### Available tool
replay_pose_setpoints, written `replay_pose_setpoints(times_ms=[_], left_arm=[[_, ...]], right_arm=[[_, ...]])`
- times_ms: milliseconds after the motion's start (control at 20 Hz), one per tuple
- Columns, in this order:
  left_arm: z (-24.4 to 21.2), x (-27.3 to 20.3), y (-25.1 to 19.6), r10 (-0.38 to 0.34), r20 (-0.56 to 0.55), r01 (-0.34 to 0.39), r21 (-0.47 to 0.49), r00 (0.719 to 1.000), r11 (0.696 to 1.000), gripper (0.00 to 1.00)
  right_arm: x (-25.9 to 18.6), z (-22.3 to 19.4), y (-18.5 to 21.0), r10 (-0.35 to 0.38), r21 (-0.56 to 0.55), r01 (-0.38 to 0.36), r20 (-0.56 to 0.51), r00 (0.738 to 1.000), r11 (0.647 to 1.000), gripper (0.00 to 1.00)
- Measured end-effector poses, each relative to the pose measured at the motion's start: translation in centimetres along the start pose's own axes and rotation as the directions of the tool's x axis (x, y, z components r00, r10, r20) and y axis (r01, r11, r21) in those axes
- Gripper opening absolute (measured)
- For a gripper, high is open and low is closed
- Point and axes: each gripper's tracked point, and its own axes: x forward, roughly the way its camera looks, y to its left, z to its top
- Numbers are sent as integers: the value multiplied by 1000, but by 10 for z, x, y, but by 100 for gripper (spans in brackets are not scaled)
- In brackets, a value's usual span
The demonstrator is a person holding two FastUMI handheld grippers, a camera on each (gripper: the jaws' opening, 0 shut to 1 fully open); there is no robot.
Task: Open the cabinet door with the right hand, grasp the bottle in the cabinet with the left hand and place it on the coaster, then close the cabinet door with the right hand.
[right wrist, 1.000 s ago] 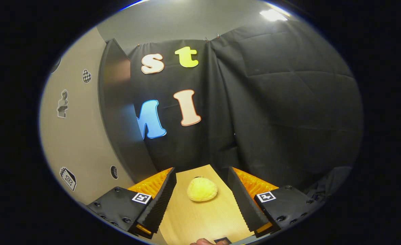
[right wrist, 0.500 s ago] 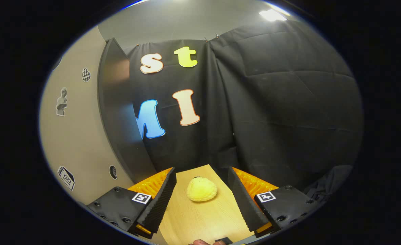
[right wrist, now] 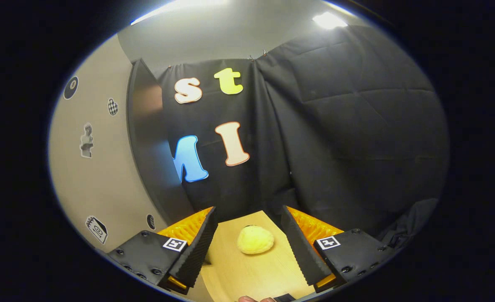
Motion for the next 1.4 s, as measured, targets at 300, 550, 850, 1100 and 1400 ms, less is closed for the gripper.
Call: replay_pose_setpoints(times_ms=[300, 550, 850, 1100, 1400], left_arm=[[8, -59, 2, -18, 17, 17, 54, 1000, 998, 72], [-10, -126, 21, 15, -5, -14, 58, 1000, 998, 72], [-45, -197, 53, 74, -55, -72, 40, 996, 997, 72], [-77, -241, 72, 109, -81, -107, 29, 991, 994, 72], [-154, -287, 89, 131, -98, -132, -3, 986, 991, 72]], right_arm=[[-17, 1, 11, 14, -20, -14, 8, 1000, 1000, 96], [-33, 0, 16, 16, -4, -16, 10, 1000, 1000, 96], [-50, -1, 27, 25, 88, -25, 6, 1000, 996, 96], [-65, -8, 24, -3, 59, 2, 6, 1000, 998, 96], [-76, -5, 27, -31, 58, 26, 91, 995, 998, 96]])
